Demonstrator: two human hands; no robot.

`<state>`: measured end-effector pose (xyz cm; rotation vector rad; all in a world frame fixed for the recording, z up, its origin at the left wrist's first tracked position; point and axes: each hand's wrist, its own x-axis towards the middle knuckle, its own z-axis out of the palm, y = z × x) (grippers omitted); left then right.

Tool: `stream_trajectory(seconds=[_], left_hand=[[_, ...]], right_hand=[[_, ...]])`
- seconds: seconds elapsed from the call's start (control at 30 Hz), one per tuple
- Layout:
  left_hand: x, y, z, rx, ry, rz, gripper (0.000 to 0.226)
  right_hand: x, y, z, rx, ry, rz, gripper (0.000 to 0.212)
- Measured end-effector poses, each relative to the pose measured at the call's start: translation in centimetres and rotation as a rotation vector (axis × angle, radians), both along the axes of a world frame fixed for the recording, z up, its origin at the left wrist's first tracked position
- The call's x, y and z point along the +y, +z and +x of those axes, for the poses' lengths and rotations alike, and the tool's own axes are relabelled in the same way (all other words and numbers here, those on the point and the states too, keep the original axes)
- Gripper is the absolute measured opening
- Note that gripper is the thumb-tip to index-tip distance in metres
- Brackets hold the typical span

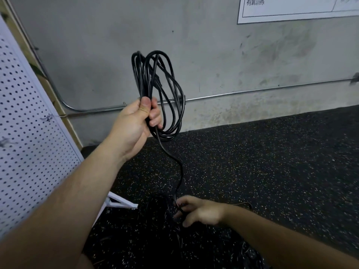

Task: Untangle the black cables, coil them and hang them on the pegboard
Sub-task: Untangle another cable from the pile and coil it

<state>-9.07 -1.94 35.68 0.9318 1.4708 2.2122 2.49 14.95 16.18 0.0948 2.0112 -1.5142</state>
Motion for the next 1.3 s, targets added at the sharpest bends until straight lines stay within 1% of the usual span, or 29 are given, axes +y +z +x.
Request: stream_trajectory(seconds=[0.03,0.1,0.13,0.17,0.2,0.27,0.33,0.4,0.47,0.53,0.57,0.63,0.67,0.77,0.83,0.97,1.1,1.2,1.3], left_hand=[[0.0,-0.1,0.0,0.002,-0.004,-0.002,0.024],[-0.1,-0.1,0.1,0.002,-0.007,-0.005,0.024],[-0.1,-0.1,0.1,0.003,-0.009,-0.006,0.024],[-0.1,-0.1,0.1,0.006,-0.012,-0.007,0.024],[0.0,-0.2,0.2,0.012,-0.013,-0.01,0.024],[0.2,-0.4,0.3,0.024,-0.005,-0.023,0.024],[0.5,-0.9,0.3,0.039,0.02,-0.064,0.024],[1.1,-1.5,0.4,0.055,0.032,-0.122,0.025],[1.9,-2.2,0.7,0.093,0.036,-0.184,0.026],[2.7,-2.7,1.0,0.141,0.05,-0.245,0.028],[3.1,-2.9,1.2,0.159,0.053,-0.27,0.029],[3.7,-3.4,1.4,0.184,0.038,-0.311,0.031],[4.0,-3.6,1.5,0.197,0.028,-0.333,0.032],[4.8,-4.2,1.9,0.247,0.029,-0.397,0.034],[5.5,-4.5,2.3,0.265,0.026,-0.405,0.034],[6.6,-4.8,3.2,0.257,0.028,-0.4,0.035],[7.6,-5.0,3.9,0.239,0.022,-0.397,0.035],[8.1,-4.9,4.0,0.22,0.047,-0.396,0.028],[8.4,-4.9,4.3,0.241,0.066,-0.415,0.027]], right_hand=[[-0.5,0.2,0.1,0.002,0.036,0.012,0.047],[-1.0,0.8,0.3,0.045,0.117,0.125,0.033],[-0.9,1.2,0.4,0.1,0.13,0.188,0.03],[-0.7,1.7,0.4,0.128,0.098,0.207,0.03],[-0.3,2.4,0.5,0.143,0.024,0.176,0.028],[1.1,4.0,0.6,0.183,-0.218,0.053,0.024],[2.9,6.0,0.6,0.21,-0.505,-0.142,0.024],[4.8,8.3,0.3,0.228,-0.712,-0.325,0.022],[6.2,10.9,0.1,0.245,-0.799,-0.387,0.017],[7.3,13.5,0.4,0.275,-0.835,-0.392,0.018],[7.8,14.6,0.6,0.308,-0.837,-0.378,0.02],[8.7,16.7,1.4,0.398,-0.793,-0.283,0.023],[9.0,17.5,1.8,0.442,-0.758,-0.206,0.024],[10.1,19.3,2.6,0.569,-0.683,0.134,0.027],[10.6,20.2,3.0,0.639,-0.675,0.259,0.027],[11.5,20.8,3.4,0.765,-0.756,0.415,0.019],[11.8,20.8,3.6,0.896,-0.824,0.489,0.018],[11.9,20.6,3.7,0.894,-0.807,0.556,0.015],[11.4,20.5,3.6,0.842,-0.788,0.524,0.017]])
